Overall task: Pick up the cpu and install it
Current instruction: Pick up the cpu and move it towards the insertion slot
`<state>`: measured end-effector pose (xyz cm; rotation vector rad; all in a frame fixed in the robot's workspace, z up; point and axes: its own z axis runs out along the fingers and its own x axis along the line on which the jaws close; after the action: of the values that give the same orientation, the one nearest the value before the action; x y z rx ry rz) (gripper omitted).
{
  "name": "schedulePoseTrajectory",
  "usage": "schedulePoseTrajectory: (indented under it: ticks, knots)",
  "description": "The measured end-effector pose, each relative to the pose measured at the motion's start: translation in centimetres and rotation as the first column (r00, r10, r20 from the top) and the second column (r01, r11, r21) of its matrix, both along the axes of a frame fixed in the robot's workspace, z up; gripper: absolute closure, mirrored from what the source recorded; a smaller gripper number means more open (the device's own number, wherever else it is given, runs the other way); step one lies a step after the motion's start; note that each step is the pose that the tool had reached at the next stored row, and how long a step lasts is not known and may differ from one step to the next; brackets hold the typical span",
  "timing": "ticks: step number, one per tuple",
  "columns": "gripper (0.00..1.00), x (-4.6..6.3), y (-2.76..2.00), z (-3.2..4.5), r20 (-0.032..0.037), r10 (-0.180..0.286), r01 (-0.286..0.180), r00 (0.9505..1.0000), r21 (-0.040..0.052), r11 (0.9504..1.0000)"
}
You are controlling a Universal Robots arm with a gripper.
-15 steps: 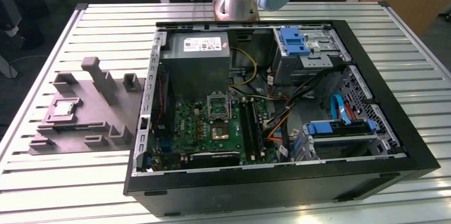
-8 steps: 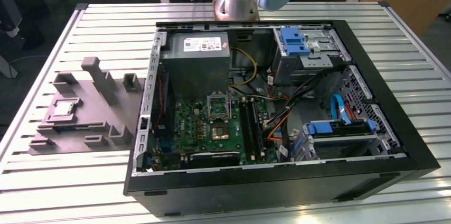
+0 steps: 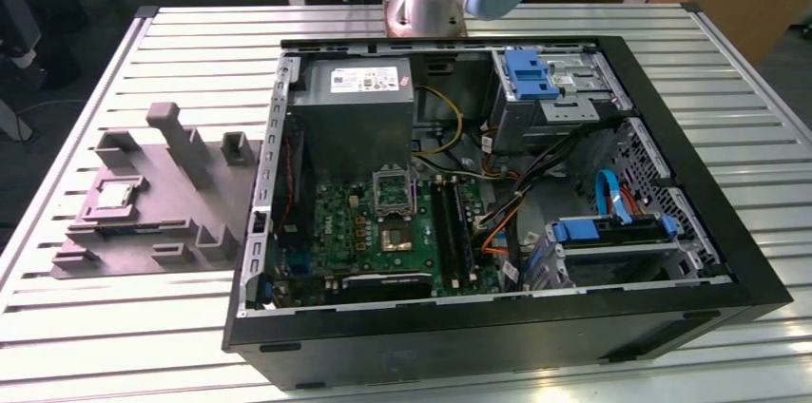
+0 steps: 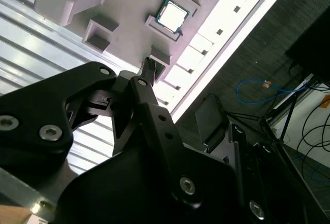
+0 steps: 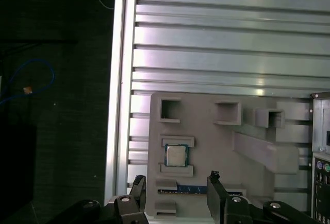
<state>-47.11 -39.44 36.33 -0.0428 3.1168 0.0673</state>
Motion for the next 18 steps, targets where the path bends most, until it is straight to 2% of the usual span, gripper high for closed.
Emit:
schedulePoseTrajectory:
  ticks: [18]
  knots:
    - [0.41,0.00,0.00,-0.48,0.0001,0.000,0.000,1.0000,0.0000,1.0000]
